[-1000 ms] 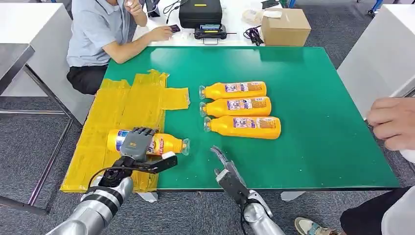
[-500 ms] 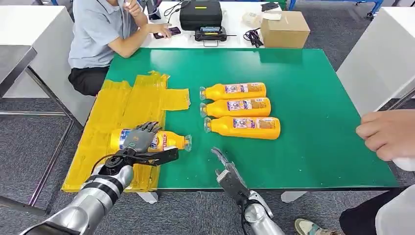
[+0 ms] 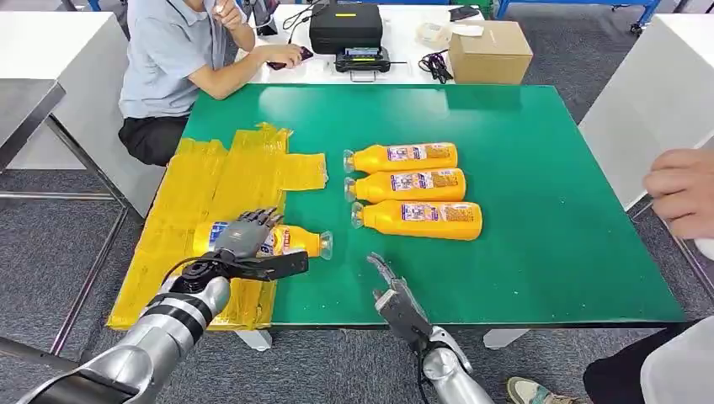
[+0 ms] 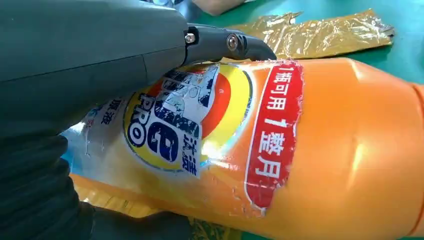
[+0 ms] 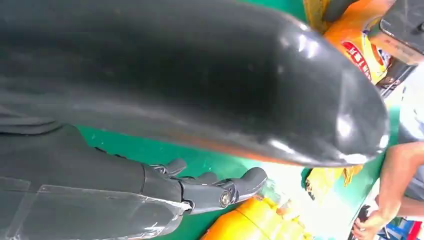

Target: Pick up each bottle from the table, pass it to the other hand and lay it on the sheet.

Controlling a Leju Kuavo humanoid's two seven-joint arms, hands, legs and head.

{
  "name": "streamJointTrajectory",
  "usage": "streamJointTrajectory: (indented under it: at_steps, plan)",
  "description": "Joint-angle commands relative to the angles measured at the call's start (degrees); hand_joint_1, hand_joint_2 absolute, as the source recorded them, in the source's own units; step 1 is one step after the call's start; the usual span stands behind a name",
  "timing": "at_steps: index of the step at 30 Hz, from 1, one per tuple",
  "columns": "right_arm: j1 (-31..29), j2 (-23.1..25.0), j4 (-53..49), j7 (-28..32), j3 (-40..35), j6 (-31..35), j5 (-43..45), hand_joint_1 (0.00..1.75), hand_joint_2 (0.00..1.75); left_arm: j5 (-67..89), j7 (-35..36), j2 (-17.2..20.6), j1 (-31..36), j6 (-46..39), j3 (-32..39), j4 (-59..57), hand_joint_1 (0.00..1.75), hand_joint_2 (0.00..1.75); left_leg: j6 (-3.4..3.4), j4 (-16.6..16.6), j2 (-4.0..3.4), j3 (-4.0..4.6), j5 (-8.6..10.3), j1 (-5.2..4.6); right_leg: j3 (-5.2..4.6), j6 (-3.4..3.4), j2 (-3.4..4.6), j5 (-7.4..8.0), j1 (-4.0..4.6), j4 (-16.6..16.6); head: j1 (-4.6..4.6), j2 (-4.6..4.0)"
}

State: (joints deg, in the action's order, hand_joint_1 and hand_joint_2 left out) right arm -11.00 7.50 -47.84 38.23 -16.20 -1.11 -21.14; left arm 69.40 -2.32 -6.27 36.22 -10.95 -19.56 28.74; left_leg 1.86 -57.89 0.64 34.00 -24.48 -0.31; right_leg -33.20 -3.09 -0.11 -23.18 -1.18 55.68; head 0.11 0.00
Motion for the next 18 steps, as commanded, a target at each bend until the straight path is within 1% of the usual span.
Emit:
streamJointTrajectory:
  at_steps: [1, 2, 4, 6, 13, 14, 15, 16, 17, 18]
  plan:
    - [-1.3, -0.5, 2.9, -0.1, 1.5, 0.0, -0.3, 0.0, 0.0, -1.7, -0.3, -1.0, -3.6, -5.8, -2.9, -1.1, 0.0, 1.75, -0.11, 0.1, -0.22, -0.11, -0.02, 0.03, 0.06, 0.14, 0.17, 0.04, 0.04, -0.1, -0.02, 0.0]
    - [-1.1, -0.6, 2.9, -0.2, 1.5, 0.1, -0.5, 0.0, 0.0, -1.1, -1.7, -1.0, -4.2, -9.4, -4.1, 0.6, 0.0, 1.75, -0.08, 0.1, -0.13, -0.1, -0.02, 0.03, 0.09, 0.11, 0.09, 0.02, 0.04, -0.1, 0.0, 0.0]
    - [-1.1, -0.7, 3.2, -0.1, 1.5, 0.1, -0.6, 0.0, 0.0, -1.4, -1.3, -1.5, -4.7, -12.3, -4.8, 2.0, 0.0, 1.75, -0.09, 0.1, -0.08, -0.07, -0.01, 0.02, 0.07, 0.12, 0.03, 0.01, 0.04, -0.1, -0.04, 0.0]
    - [-1.3, -0.7, 3.4, -0.1, 1.5, 0.3, -0.7, 0.0, 0.0, -0.9, -1.2, -1.7, -4.7, -12.9, -5.9, 2.3, 0.0, 1.75, -0.1, 0.0, -0.03, 0.02, -0.02, 0.07, 0.0, 0.13, -0.03, 0.0, 0.08, -0.1, 0.0, 0.0]
    - [-1.4, -0.7, 3.4, -0.1, 1.5, 0.2, -0.7, 0.0, 0.0, -0.9, -1.2, -1.7, -4.7, -13.0, -6.0, 2.2, 0.0, 1.75, -0.1, 0.0, -0.11, 0.14, -0.04, 0.05, -0.16, 0.12, 0.05, -0.01, 0.07, -0.1, -0.02, 0.0]
    - [-1.4, -0.7, 3.5, -0.1, 1.4, 0.3, -0.7, 0.0, 0.0, -0.9, -2.7, -1.4, -4.7, -14.1, -6.8, 2.7, 0.0, 1.75, -0.07, 0.0, -0.08, 0.18, -0.02, 0.0, -0.21, 0.08, 0.03, -0.01, 0.02, 0.0, -0.02, 0.0]
    - [-1.8, -0.8, 3.8, 0.1, 0.9, 0.2, -0.9, 0.0, 0.0, 0.0, -6.7, -0.5, -5.3, -19.6, -9.0, 4.1, 0.0, 1.75, -0.11, 0.0, -0.13, 0.17, -0.05, 0.05, -0.21, 0.13, 0.07, -0.01, 0.07, -0.1, -0.02, 0.0]
    - [-2.5, -0.6, 4.8, 0.5, 0.6, 0.1, -0.9, 0.0, 0.0, -0.4, -9.0, -0.2, -5.3, -20.5, -9.8, 3.3, 0.0, 1.75, -0.09, 0.0, -0.16, 0.19, -0.05, 0.02, -0.25, 0.11, 0.11, -0.01, 0.04, 0.0, -0.02, 0.0]
    - [-2.8, -0.5, 5.3, 0.7, 0.5, 0.4, -0.8, 0.0, 0.0, -2.0, -9.5, -0.6, -5.4, -20.5, -9.3, 3.2, 0.0, 1.75, -0.12, 0.0, -0.18, 0.18, -0.06, 0.05, -0.24, 0.14, 0.11, -0.01, 0.07, 0.0, -0.02, 0.0]
    - [-3.0, -0.5, 5.7, 0.8, 0.2, 0.7, -0.8, 0.0, 0.0, -2.5, -10.5, -1.0, -6.2, -22.8, -9.9, 4.1, 0.0, 1.75, -0.09, 0.0, -0.19, 0.24, -0.05, 0.05, -0.29, 0.11, 0.13, 0.01, 0.06, -0.1, -0.02, 0.0]
